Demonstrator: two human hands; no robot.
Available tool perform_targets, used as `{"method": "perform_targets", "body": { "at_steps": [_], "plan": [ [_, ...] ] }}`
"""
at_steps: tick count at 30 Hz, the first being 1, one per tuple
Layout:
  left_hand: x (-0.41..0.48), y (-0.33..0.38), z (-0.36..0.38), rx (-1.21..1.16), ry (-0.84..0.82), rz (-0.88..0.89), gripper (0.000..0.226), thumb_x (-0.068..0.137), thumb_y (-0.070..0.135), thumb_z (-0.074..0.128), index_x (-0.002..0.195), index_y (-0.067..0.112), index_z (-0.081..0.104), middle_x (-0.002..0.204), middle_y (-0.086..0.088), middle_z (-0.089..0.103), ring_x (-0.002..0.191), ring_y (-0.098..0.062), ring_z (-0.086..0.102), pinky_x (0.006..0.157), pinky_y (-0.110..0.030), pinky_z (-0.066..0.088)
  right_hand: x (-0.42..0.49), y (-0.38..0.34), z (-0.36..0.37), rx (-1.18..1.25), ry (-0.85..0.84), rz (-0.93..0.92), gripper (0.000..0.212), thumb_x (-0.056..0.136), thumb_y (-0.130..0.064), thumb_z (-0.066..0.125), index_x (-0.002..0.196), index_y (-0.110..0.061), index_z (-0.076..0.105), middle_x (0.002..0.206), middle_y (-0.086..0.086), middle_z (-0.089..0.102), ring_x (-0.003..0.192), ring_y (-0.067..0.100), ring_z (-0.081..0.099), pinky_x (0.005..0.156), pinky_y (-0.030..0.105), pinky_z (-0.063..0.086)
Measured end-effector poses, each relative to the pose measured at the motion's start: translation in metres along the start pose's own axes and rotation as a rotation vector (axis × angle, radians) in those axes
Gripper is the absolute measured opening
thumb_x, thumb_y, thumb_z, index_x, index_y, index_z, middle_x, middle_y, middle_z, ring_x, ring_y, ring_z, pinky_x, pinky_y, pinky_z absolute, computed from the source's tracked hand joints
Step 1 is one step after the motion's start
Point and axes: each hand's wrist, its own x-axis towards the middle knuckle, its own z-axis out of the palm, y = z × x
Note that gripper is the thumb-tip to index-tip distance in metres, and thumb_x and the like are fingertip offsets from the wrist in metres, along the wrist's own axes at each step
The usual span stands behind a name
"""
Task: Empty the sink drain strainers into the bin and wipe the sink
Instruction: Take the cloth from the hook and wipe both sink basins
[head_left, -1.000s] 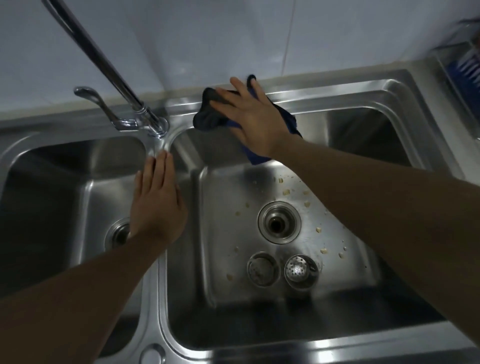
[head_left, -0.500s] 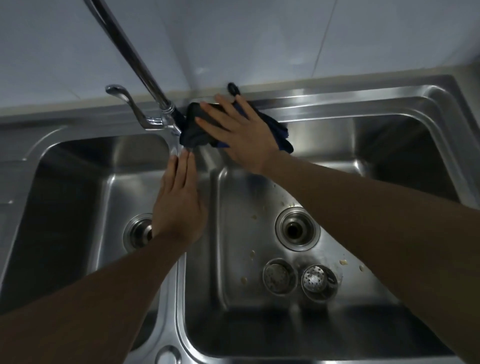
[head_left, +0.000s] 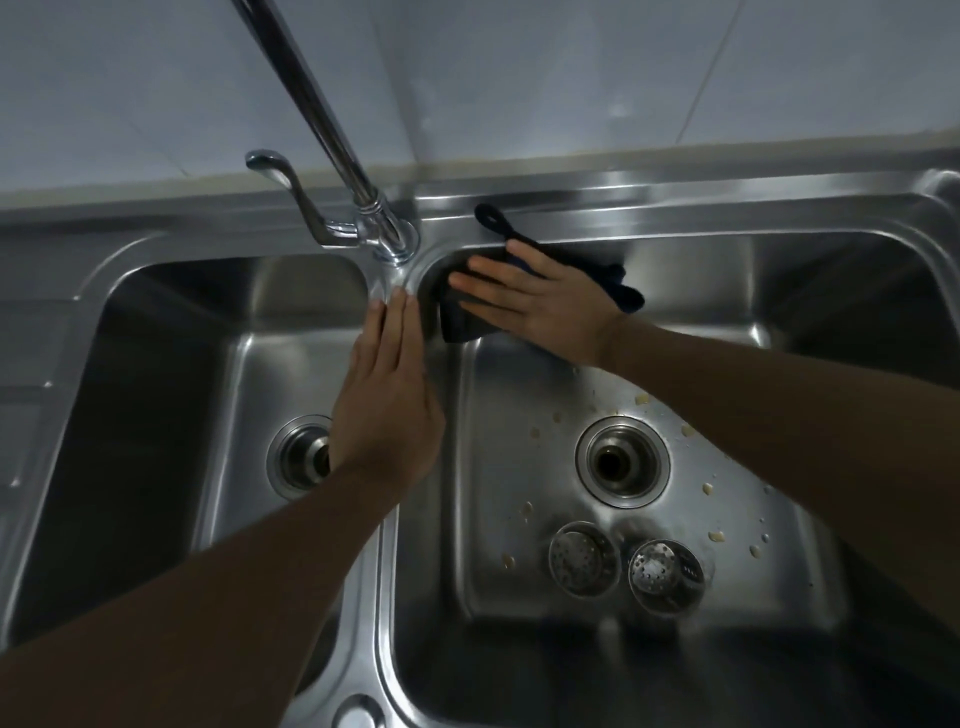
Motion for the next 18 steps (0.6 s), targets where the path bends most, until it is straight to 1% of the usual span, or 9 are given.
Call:
{"method": "perform_targets", "body": {
  "at_steps": [1,5,8,10,12,14,15,16,18],
  "plan": [
    [0.000,0.000,0.000,0.000,0.005,0.003,0.066,0.095,0.004,0.039,0.157,0.000,0.017,0.167,-0.011,0.014,0.155,-0.028,0.007,0.122,-0.046,0.024,-0.001,0.000,0.003,-0.002,-0.004,-0.024,0.054,0.105,-0.010,0.035,0.157,-0.013,0.022,0.165,0.004,0.020,0.151,0.026,0.021,0.123,0.046,0.015],
    [0.001,-0.001,0.001,0.017,0.011,0.005,0.062,0.097,0.006,0.038,0.156,-0.001,0.020,0.166,-0.012,0.018,0.155,-0.029,0.010,0.122,-0.045,0.024,-0.057,0.003,0.011,0.049,-0.074,-0.076,0.040,0.103,-0.013,0.044,0.143,-0.013,0.053,0.153,0.001,0.044,0.140,0.021,0.043,0.113,0.041,0.039],
    [0.001,-0.001,0.001,0.029,0.009,0.012,0.062,0.097,0.006,0.038,0.156,-0.001,0.019,0.166,-0.013,0.017,0.155,-0.029,0.010,0.123,-0.045,0.023,-0.097,0.017,0.011,0.107,-0.053,0.086,0.052,0.097,-0.005,0.041,0.148,-0.015,0.043,0.157,0.008,0.035,0.144,0.029,0.034,0.120,0.045,0.024],
    [0.001,-0.001,0.000,0.039,0.000,0.016,0.063,0.097,0.006,0.039,0.156,-0.002,0.018,0.166,-0.014,0.016,0.155,-0.029,0.008,0.123,-0.045,0.023,-0.107,0.012,0.002,0.225,-0.033,0.352,0.058,0.092,0.000,0.054,0.147,-0.015,0.044,0.158,0.012,0.032,0.146,0.031,0.024,0.120,0.048,0.016],
    [0.001,0.001,-0.001,0.052,-0.004,0.021,0.063,0.097,0.006,0.039,0.156,-0.002,0.019,0.166,-0.014,0.016,0.155,-0.030,0.009,0.122,-0.045,0.023,-0.109,-0.007,-0.006,0.409,0.031,0.716,0.059,0.087,0.006,0.061,0.141,-0.013,0.047,0.159,0.015,0.026,0.147,0.032,0.015,0.118,0.055,0.019],
    [0.002,0.001,-0.001,0.064,-0.001,0.012,0.063,0.096,0.006,0.040,0.156,-0.003,0.019,0.166,-0.014,0.017,0.155,-0.030,0.010,0.123,-0.044,0.023,-0.095,-0.028,-0.013,0.692,0.227,1.180,0.052,0.090,0.013,0.048,0.137,-0.009,0.045,0.162,0.018,0.012,0.149,0.039,0.006,0.117,0.061,0.024],
    [0.002,0.002,-0.001,0.067,0.001,0.007,0.063,0.096,0.006,0.040,0.156,-0.002,0.019,0.166,-0.014,0.017,0.155,-0.030,0.010,0.123,-0.044,0.022,-0.085,-0.033,-0.013,0.822,0.382,1.423,0.052,0.092,0.014,0.042,0.140,-0.007,0.041,0.162,0.023,0.008,0.149,0.044,0.009,0.116,0.062,0.025],
    [0.002,0.002,-0.001,0.068,0.001,0.005,0.063,0.096,0.006,0.040,0.156,-0.002,0.020,0.166,-0.014,0.017,0.155,-0.029,0.010,0.123,-0.043,0.022,-0.074,-0.034,-0.016,0.942,0.525,1.664,0.055,0.095,0.010,0.039,0.146,-0.009,0.032,0.163,0.024,0.008,0.148,0.046,0.017,0.117,0.058,0.027],
    [0.002,0.001,0.000,0.068,0.003,0.007,0.063,0.096,0.006,0.040,0.156,-0.002,0.020,0.166,-0.014,0.017,0.155,-0.029,0.010,0.123,-0.043,0.022,-0.053,-0.025,-0.026,1.113,0.700,2.076,0.062,0.101,-0.014,0.038,0.156,-0.026,0.012,0.165,0.012,0.011,0.145,0.040,0.029,0.114,0.035,0.028]
  ]
}}
